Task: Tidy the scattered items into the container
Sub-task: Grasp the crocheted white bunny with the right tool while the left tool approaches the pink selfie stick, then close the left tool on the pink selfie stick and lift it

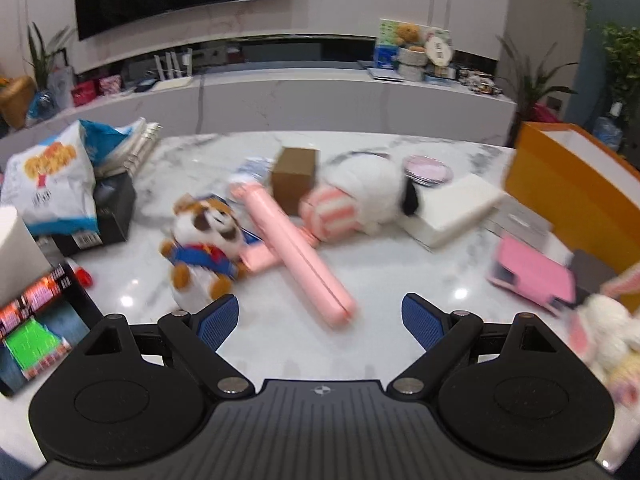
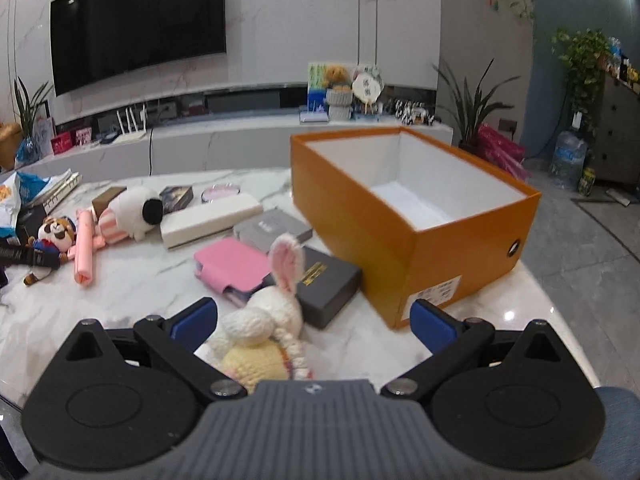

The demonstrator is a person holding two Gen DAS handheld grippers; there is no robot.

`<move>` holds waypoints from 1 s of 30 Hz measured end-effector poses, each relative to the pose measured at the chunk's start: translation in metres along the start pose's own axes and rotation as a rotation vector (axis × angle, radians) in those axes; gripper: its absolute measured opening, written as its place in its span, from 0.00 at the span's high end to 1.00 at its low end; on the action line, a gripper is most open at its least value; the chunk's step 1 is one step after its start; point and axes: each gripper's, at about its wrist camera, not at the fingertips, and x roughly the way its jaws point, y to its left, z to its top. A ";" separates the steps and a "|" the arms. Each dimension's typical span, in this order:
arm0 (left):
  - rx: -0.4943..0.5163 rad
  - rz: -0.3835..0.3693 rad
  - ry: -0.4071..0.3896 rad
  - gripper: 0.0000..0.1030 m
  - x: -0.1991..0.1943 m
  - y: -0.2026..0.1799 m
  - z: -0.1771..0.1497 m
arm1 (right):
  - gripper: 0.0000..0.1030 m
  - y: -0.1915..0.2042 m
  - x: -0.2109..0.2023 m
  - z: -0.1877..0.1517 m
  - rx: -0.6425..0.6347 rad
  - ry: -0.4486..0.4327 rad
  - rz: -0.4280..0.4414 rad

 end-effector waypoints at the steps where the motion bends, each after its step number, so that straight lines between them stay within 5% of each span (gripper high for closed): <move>1: -0.009 0.012 0.004 0.00 0.007 0.004 0.004 | 0.00 0.004 0.003 0.001 -0.003 0.007 0.006; 5: -0.048 0.042 0.036 0.00 0.035 0.012 0.013 | 0.00 0.019 0.016 0.003 -0.029 0.029 0.008; 10: -0.067 -0.016 0.076 0.00 0.063 0.007 0.021 | 0.00 0.028 0.034 0.002 -0.051 0.100 -0.038; 15: -0.054 0.032 0.128 0.00 0.086 -0.001 0.023 | 0.01 0.029 0.047 -0.003 -0.034 0.147 -0.037; 21: -0.204 -0.068 0.150 0.14 0.101 0.017 0.027 | 0.03 0.035 0.062 -0.011 -0.051 0.191 -0.013; 30: -0.166 -0.042 0.157 0.36 0.106 0.014 0.024 | 0.22 0.043 0.082 -0.015 -0.086 0.229 0.003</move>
